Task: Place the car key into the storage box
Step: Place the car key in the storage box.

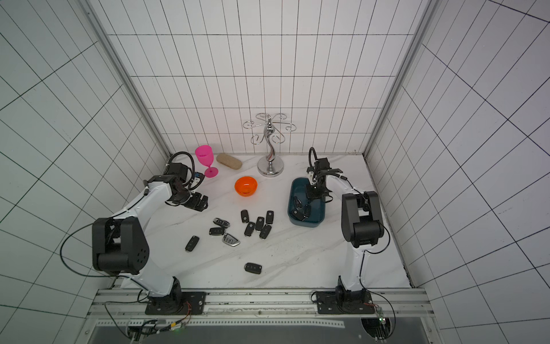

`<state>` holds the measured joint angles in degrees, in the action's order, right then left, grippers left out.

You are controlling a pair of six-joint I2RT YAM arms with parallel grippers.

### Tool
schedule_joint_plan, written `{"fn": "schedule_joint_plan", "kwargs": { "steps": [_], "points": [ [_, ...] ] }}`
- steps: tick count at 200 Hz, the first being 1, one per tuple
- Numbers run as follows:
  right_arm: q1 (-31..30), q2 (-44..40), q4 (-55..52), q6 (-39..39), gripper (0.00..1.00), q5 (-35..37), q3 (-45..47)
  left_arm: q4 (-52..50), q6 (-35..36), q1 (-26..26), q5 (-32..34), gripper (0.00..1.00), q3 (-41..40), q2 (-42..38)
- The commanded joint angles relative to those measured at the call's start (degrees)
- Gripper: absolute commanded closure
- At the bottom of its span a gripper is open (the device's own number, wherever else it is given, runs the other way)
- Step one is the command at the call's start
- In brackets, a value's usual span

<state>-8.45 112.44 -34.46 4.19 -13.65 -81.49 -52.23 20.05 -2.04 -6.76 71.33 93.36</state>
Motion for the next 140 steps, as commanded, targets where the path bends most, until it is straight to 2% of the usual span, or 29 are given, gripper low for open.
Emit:
{"fn": "schedule_joint_plan", "kwargs": {
  "steps": [1,23,79,140],
  "points": [
    [-0.9,1.7,-0.3,1.3,0.74,0.9,-2.8,1.4,1.7,-1.3,-2.0,0.03,-1.3,-1.0],
    [-1.2,2.5,-0.5,1.4,0.68,1.2,-3.6,1.1,2.5,-1.6,-3.3,0.03,-3.5,-1.9],
    [-1.6,2.4,-0.1,1.3,0.34,2.0,-3.7,1.7,6.8,-2.1,-3.7,0.03,-10.0,-7.9],
    [-2.3,0.3,0.4,0.7,0.19,2.0,-3.7,-3.5,17.7,-3.3,-4.5,0.05,-17.3,-15.1]
  ]
}}
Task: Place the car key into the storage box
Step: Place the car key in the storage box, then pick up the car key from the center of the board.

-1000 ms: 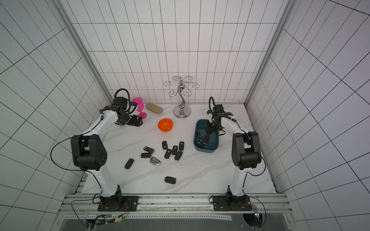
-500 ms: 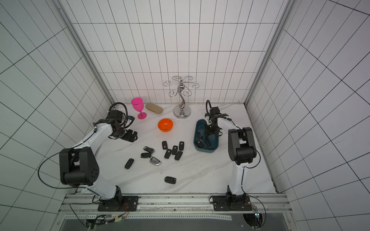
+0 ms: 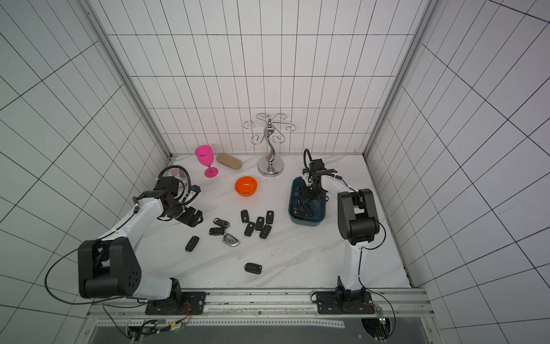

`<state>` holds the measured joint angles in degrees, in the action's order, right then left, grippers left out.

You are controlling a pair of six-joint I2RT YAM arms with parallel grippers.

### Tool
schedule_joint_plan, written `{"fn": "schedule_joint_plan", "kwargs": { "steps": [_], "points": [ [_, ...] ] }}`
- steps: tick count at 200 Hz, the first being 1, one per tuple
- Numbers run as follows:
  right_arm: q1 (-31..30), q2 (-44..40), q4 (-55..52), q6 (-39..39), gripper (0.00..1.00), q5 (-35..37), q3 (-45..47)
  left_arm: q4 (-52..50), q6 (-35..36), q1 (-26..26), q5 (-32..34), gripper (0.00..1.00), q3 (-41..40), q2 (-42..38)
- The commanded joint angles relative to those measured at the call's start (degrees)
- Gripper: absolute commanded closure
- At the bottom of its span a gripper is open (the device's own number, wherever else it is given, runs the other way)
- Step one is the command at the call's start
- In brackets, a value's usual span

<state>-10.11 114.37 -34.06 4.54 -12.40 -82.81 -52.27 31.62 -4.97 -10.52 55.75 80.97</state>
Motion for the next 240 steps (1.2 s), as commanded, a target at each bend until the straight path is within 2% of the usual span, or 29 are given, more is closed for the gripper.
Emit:
{"fn": "schedule_joint_plan", "kwargs": {
  "steps": [1,29,63,103,129,207,240],
  "points": [
    [-0.7,-1.7,0.0,0.4,0.19,0.8,-2.4,-3.8,6.2,-0.4,-0.8,0.05,-1.8,-2.8],
    [-1.0,-2.7,-0.3,0.2,0.15,0.7,-2.7,-10.1,10.7,-1.7,-2.2,0.05,-4.2,-5.0],
    [-1.1,-3.6,-0.3,-0.5,0.15,0.1,-2.9,-11.3,15.3,-2.7,-1.2,0.05,-10.2,-9.3],
    [-1.3,-5.6,-0.1,-0.6,0.09,0.1,-2.5,-8.8,13.3,-3.1,-0.8,0.05,-13.9,-9.8],
    [-1.3,-6.9,-0.3,-0.3,0.05,-0.2,-2.2,-3.5,9.7,-3.3,0.9,0.05,-16.1,-8.5],
    [-1.3,-12.6,-0.6,-0.4,0.05,-2.5,0.4,6.8,5.0,-3.4,3.0,0.08,-17.3,-1.9],
    [-1.2,-16.9,-0.4,0.4,0.05,-2.9,2.1,9.1,4.3,-3.4,4.8,0.14,-17.2,2.2]
  ]
}}
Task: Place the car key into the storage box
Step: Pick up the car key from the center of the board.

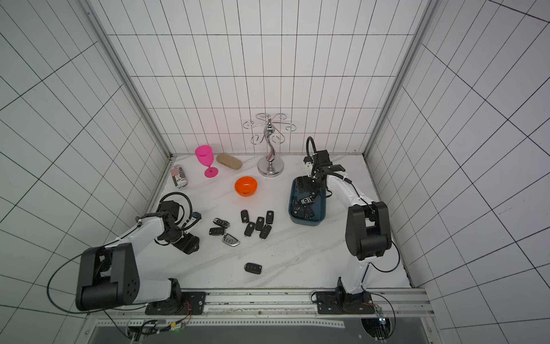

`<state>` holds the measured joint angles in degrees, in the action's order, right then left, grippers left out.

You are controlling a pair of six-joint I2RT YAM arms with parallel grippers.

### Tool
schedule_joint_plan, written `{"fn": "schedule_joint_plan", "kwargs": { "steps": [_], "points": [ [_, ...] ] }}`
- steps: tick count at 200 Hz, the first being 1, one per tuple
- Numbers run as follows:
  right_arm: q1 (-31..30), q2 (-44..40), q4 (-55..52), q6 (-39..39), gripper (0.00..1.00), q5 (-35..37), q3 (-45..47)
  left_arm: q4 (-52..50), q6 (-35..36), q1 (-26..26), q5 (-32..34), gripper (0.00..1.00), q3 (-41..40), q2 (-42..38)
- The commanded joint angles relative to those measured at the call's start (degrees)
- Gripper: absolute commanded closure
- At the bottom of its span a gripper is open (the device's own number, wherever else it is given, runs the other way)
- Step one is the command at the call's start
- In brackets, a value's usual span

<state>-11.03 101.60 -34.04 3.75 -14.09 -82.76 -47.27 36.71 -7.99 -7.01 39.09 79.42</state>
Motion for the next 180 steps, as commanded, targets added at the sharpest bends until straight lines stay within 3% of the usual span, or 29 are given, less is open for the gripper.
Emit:
{"fn": "schedule_joint_plan", "kwargs": {
  "steps": [1,35,60,81,94,129,180],
  "points": [
    [-0.3,-4.3,-0.4,1.2,0.05,-1.2,2.0,4.1,-0.8,-0.4,1.3,0.15,-0.5,3.9],
    [-0.3,-9.5,-0.8,1.9,0.03,-1.8,4.9,3.2,-0.6,-0.7,0.3,0.35,0.8,6.9],
    [-0.3,-13.6,-0.7,2.4,0.01,-4.3,7.7,3.0,0.7,-0.7,-1.2,0.44,0.9,6.7],
    [-0.3,-16.1,-1.8,4.2,0.00,-10.7,9.4,2.2,1.8,-0.7,-2.9,0.56,2.0,7.2],
    [-0.3,-16.5,-4.3,5.7,0.00,-17.9,9.5,2.3,2.6,-0.7,-3.7,0.69,2.8,7.5],
    [-0.6,-14.3,-15.1,9.6,0.01,-37.8,7.5,0.7,3.6,-0.7,-8.4,0.70,6.7,7.7],
    [-2.5,-13.8,-16.4,10.3,0.01,-45.4,7.5,-7.1,5.6,0.5,-20.6,0.68,16.4,-2.4]
  ]
}}
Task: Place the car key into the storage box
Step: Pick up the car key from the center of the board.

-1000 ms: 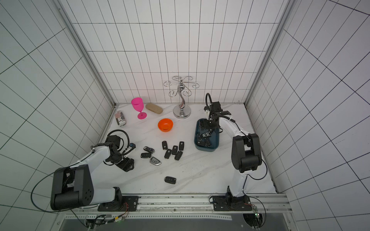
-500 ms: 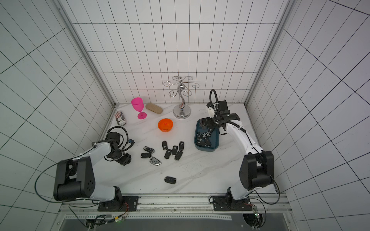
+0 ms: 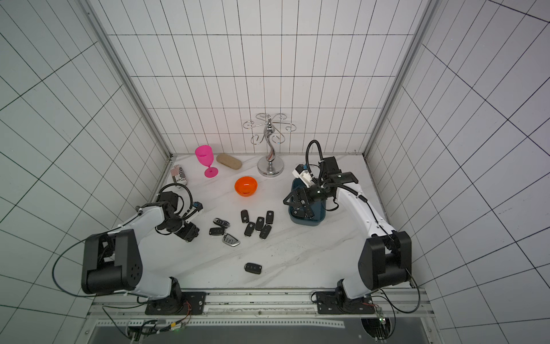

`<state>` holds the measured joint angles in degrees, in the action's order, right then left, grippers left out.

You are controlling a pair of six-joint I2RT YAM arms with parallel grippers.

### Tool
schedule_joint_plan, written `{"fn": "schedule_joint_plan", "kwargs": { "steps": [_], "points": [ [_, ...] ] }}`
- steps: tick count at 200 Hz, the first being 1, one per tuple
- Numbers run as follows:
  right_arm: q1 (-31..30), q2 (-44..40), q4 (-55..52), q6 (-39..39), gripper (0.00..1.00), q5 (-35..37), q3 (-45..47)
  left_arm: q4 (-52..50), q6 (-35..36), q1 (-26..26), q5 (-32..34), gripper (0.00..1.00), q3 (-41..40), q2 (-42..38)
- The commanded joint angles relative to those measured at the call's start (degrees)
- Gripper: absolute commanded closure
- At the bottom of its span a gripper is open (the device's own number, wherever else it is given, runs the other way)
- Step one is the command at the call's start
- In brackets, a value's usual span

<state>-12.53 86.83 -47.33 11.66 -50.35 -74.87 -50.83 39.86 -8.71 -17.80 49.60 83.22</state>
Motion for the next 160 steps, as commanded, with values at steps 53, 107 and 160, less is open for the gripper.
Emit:
{"fn": "schedule_joint_plan", "kwargs": {
  "steps": [53,107,160],
  "points": [
    [-3.1,9.0,-5.5,-0.3,0.01,-16.4,-7.6,1.1,-3.5,18.9,-9.1,0.64,17.6,-7.4],
    [-7.3,14.2,-1.5,-7.2,0.00,-9.3,-12.0,5.9,-10.6,32.9,-4.6,0.63,27.1,4.1],
    [-9.0,15.5,6.9,-12.4,0.01,-3.5,-10.7,3.0,-13.0,40.6,-1.7,0.61,37.7,14.4]
  ]
}}
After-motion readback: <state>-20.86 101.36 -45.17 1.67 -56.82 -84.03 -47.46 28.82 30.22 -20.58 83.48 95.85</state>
